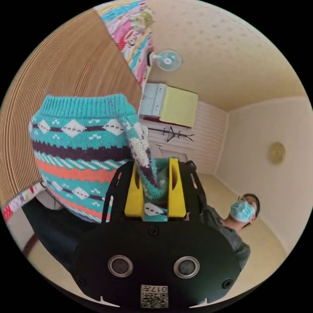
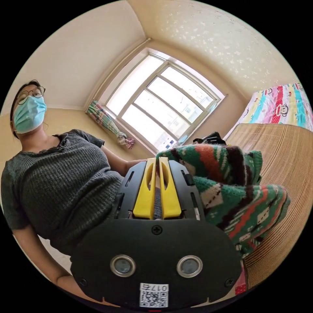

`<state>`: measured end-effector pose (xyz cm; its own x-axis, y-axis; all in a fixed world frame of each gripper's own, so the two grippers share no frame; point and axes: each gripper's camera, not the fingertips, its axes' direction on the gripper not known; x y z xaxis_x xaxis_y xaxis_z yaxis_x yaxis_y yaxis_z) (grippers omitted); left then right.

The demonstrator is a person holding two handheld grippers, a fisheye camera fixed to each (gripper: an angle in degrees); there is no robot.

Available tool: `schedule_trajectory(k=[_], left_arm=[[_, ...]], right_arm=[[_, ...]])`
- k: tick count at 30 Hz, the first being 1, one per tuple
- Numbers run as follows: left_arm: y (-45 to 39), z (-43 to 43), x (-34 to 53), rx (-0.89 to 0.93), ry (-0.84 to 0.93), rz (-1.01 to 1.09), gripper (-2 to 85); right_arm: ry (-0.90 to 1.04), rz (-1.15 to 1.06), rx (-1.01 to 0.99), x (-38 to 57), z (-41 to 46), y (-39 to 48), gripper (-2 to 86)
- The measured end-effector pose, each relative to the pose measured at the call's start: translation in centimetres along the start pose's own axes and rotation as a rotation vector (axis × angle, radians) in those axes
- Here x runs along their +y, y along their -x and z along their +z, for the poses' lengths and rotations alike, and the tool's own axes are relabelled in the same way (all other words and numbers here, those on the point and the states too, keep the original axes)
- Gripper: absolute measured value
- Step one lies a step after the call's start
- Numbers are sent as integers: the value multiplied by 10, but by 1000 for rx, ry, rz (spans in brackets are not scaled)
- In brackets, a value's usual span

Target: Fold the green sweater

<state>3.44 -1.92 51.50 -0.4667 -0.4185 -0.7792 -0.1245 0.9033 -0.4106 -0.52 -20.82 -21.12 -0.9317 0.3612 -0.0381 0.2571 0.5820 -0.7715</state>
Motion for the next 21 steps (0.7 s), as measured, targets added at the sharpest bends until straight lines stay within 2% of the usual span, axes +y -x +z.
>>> schedule_trajectory(k=[3, 5, 7, 8, 10, 11, 13, 15, 17, 18, 19, 21], left_arm=[[-61, -26, 27, 83, 13, 358, 98], [-105, -35, 42, 148, 70, 576, 90], [-169, -52, 72, 256, 134, 894, 85], [-185, -60, 82, 285, 132, 976, 85], [-237, -93, 130, 376, 78, 1282, 86], [-246, -100, 143, 395, 69, 1347, 86], [-275, -110, 187, 490, 134, 1553, 86], [-290, -105, 212, 572, 226, 1672, 87], [-298, -94, 228, 648, 291, 1735, 87], [-301, -83, 232, 688, 315, 1740, 87], [-302, -68, 233, 706, 332, 1717, 87], [-301, -47, 230, 749, 339, 1665, 87]], right_arm=[[58, -139, -41, -15, 38, 25, 22], [134, -287, -18, -32, 79, 58, 24], [213, -390, 13, -42, 112, 81, 25], [259, -458, 55, -44, 130, 96, 25], [265, -556, 123, -40, 145, 118, 25], [233, -612, 177, -33, 148, 130, 23], [161, -665, 297, -18, 146, 143, 20], [70, -669, 449, -2, 138, 147, 22], [-103, -568, 693, 18, 123, 138, 49], [-144, -541, 742, 23, 119, 134, 60], [-196, -497, 814, 35, 115, 122, 113], [-172, -413, 849, 46, 117, 100, 161]])
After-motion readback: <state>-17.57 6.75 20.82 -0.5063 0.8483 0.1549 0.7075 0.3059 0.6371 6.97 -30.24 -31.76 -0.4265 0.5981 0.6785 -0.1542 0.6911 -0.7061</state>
